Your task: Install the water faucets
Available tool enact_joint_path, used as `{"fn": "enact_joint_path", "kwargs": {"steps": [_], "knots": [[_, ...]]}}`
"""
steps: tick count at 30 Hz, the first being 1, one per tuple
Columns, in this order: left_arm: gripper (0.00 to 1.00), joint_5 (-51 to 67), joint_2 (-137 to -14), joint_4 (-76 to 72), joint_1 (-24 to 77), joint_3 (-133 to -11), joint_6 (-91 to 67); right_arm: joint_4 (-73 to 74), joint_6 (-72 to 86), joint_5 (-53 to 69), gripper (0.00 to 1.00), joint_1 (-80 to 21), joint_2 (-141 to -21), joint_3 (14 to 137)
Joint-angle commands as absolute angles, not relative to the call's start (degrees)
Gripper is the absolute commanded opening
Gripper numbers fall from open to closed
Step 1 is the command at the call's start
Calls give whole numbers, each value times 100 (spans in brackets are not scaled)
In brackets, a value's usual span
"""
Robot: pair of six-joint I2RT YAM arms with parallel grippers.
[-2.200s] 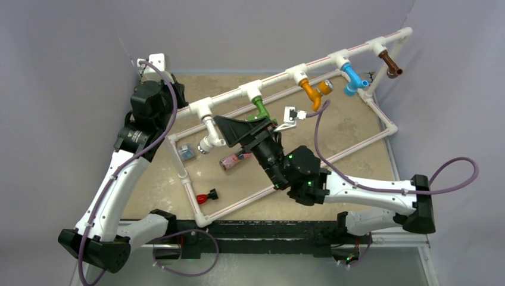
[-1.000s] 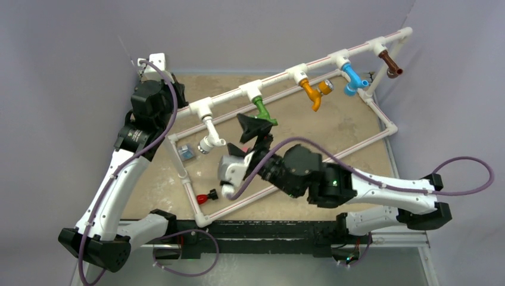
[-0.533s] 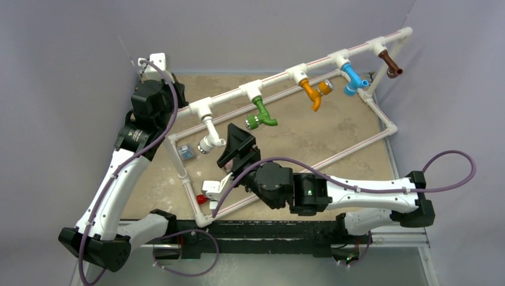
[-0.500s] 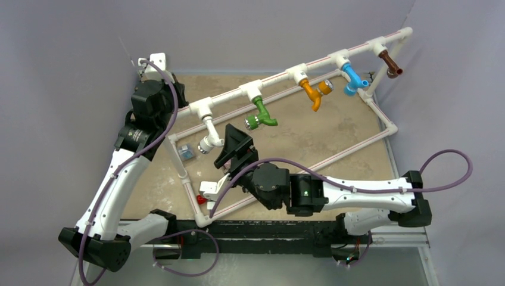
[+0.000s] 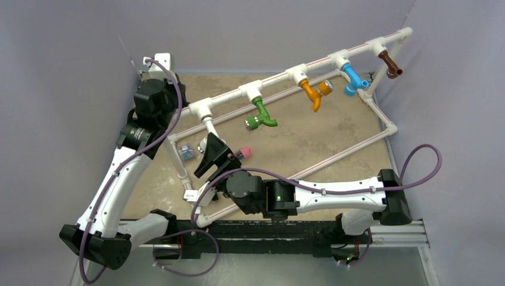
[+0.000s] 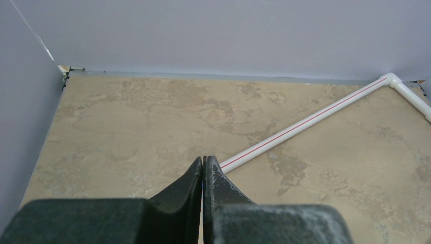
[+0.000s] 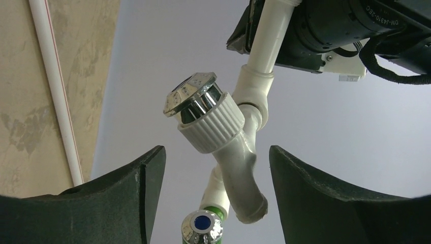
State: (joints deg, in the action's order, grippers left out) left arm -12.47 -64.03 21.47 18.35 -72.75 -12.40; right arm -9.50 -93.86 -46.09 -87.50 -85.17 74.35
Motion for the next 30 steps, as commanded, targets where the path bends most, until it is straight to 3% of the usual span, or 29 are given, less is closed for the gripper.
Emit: {"fn": "enact_joint_path", "kwargs": {"steps": [1, 10, 18, 25, 30], "knots": [[0, -802, -6690, 3401, 2050, -6873, -1195, -1373, -9604, -4790, 75, -8784, -8581, 7866], [0, -793, -6623, 3426, 2057, -6882, -1195, -1327, -9552, -4773, 62, -8793, -8777, 7989], [0, -791, -6592, 3423, 2056, -6864, -1193, -1543, -9422, -4850, 31, -8783, -8799, 7851], [0, -791, -6581, 3435, 2056, -6871, -1187, -2946, -9240, -5291, 0, -8782, -8931, 7510], [0, -783, -6574, 3437, 2056, -6882, -1191, -3479, -8025, -5379, 0, -8783, -9036, 7757]]}}
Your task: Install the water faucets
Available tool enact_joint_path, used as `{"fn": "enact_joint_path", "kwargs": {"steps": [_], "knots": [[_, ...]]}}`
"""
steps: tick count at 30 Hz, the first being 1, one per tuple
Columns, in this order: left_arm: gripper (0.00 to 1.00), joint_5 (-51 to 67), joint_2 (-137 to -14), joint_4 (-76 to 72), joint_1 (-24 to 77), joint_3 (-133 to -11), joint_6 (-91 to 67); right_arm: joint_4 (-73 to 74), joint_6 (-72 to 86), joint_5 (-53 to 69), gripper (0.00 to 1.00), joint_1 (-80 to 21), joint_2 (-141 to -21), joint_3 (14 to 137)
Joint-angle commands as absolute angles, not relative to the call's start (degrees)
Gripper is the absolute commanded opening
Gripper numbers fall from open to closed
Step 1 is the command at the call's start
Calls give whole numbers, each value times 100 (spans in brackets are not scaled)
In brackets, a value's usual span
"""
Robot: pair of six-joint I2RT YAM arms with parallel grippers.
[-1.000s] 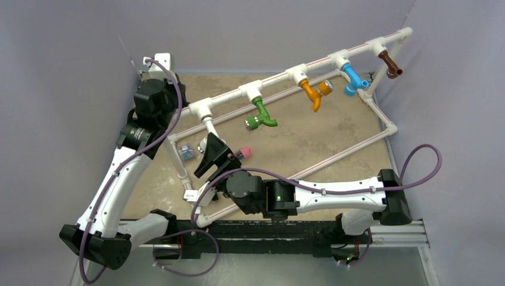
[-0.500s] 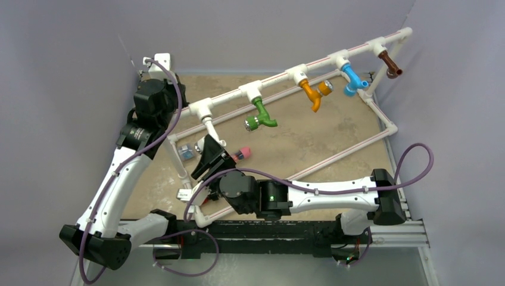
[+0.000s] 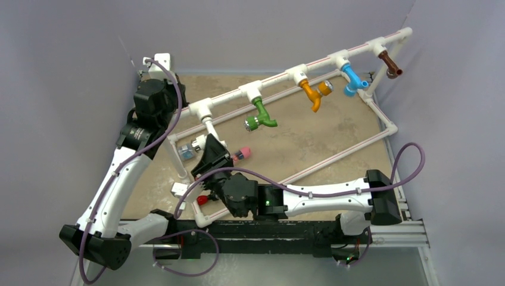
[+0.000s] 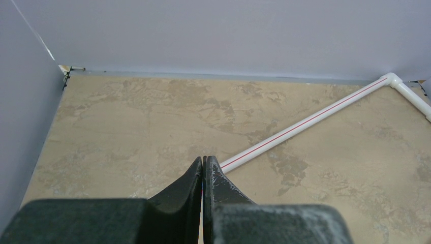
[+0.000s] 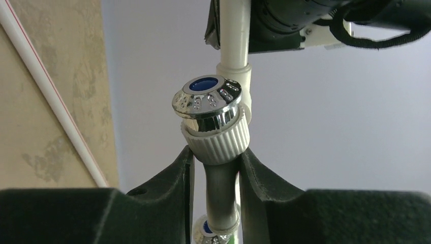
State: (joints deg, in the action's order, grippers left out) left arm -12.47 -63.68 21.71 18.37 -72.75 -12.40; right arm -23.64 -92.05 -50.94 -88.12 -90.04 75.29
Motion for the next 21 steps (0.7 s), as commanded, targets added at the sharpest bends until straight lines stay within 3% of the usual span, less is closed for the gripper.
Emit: {"fn": "enact_joint_path", "kwargs": {"steps": [1, 8, 14, 21], "knots": [[0, -782, -6574, 3432, 2057, -6882, -1188, -3567, -7716, -5369, 0, -8786, -9021, 7820], [0, -782, -6574, 3435, 2054, -6883, -1187, -3446, -4133, -4991, 0, -8780, -8781, 8233], [0, -790, -6562, 3428, 2073, -6886, -1179, -4435, -1815, -5010, 0, -8695, -8269, 7605], [0, -808, -6584, 3453, 2083, -6902, -1178, -4364, 1569, -4607, 0, -7915, -7654, 6994]]}}
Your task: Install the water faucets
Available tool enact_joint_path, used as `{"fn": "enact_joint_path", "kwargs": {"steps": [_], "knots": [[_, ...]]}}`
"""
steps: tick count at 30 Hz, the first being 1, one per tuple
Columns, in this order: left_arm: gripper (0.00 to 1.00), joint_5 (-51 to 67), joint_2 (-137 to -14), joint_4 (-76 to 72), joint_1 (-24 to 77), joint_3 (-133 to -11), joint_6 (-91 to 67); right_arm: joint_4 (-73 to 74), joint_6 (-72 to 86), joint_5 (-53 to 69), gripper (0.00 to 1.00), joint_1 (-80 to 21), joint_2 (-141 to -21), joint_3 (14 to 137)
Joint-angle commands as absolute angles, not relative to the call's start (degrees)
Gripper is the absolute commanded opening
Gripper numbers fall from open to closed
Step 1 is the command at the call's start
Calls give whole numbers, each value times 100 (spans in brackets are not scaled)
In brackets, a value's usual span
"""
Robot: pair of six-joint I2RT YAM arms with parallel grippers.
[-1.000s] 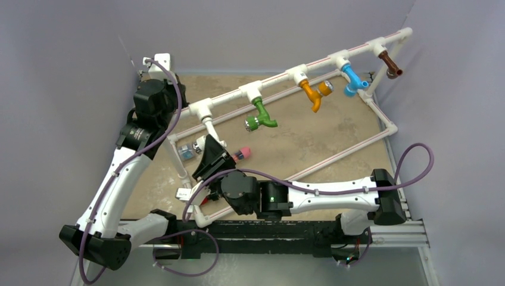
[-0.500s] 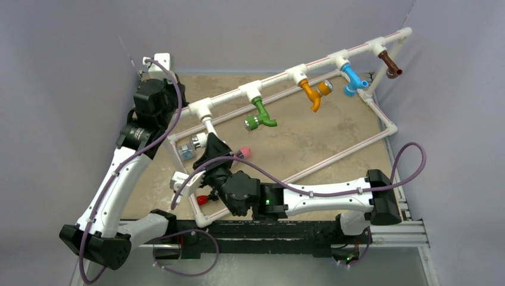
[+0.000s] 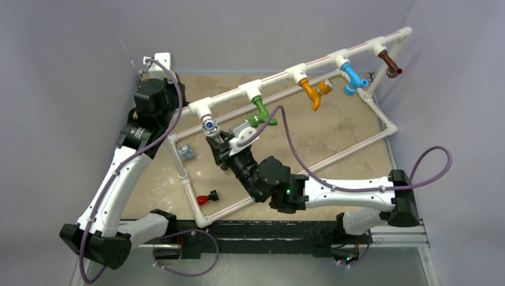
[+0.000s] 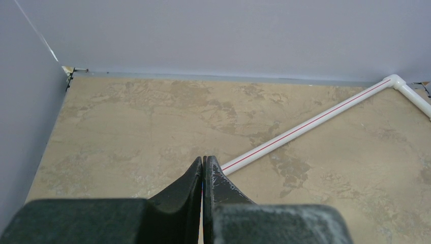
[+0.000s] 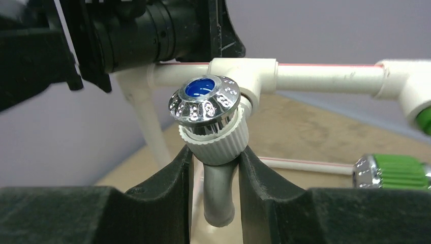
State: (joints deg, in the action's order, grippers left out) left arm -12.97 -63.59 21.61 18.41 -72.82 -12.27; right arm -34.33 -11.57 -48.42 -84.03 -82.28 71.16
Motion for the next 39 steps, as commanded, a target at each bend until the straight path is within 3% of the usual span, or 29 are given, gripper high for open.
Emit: {"fn": "enact_joint_path", "kwargs": {"steps": [1, 17, 30, 34, 39], "knots": [[0, -809, -6583, 3447, 2083, -6895, -1178, -4402, 1881, -4550, 0, -7817, -7597, 6901], [0, -800, -6566, 3432, 2083, -6856, -1187, -4505, 6149, -4302, 1, -7271, -7436, 6417], [0, -791, -6570, 3419, 2083, -6842, -1195, -4516, 5682, -4032, 70, -7257, -6737, 5622], [0, -807, -6605, 3435, 2083, -6864, -1195, -4334, 5299, -3943, 79, -7259, -6428, 5433], [0, -826, -6643, 3437, 2083, -6882, -1191, -3774, 4594, -3987, 81, -7259, -6114, 5509]]}}
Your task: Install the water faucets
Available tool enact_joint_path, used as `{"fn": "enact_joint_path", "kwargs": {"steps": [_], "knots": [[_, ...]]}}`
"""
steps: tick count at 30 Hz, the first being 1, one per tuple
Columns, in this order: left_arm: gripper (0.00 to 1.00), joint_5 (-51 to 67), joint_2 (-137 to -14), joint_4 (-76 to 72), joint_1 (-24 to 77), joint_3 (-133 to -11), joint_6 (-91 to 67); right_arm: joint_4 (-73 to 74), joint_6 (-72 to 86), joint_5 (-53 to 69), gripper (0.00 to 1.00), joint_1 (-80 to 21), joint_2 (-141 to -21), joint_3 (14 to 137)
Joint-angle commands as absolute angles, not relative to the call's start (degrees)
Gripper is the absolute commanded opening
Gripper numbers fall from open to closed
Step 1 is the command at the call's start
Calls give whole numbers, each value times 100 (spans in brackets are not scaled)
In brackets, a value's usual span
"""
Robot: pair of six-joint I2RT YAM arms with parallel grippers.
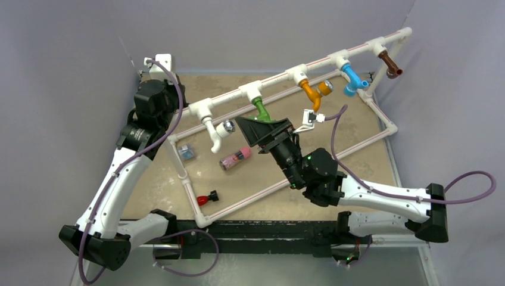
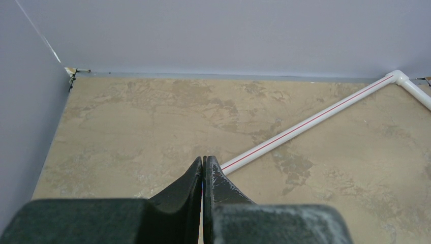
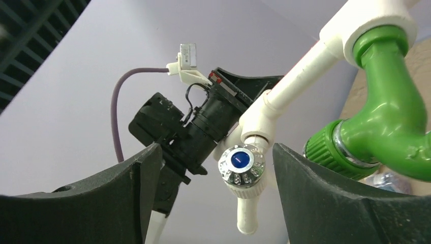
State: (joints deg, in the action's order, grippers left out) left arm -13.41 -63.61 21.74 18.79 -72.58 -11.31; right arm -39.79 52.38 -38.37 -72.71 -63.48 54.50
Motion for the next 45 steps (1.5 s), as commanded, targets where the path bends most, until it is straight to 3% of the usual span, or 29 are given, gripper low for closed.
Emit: {"fn": "enact_joint_path", "kwargs": {"steps": [1, 8, 16, 25, 35, 45], "knots": [[0, -834, -6644, 3437, 2083, -6884, -1195, -3707, 4372, -3967, 81, -7255, -6048, 5532], [0, -839, -6660, 3438, 2083, -6882, -1187, -3302, 2114, -3476, 79, -7260, -5707, 5961], [0, -834, -6645, 3437, 2081, -6882, -1182, -1350, -1201, -2316, 80, -7258, -6162, 7629], [0, -844, -6662, 3460, 2083, -6912, -1165, 570, -4476, -1319, 81, -7326, -6548, 8633], [0, -844, -6731, 3482, 2092, -6938, -1162, -323, -8087, -3023, 83, -8161, -6596, 7448], [0, -850, -6707, 3467, 2101, -6920, -1160, -515, -9184, -3663, 83, -8572, -6968, 7326]]}}
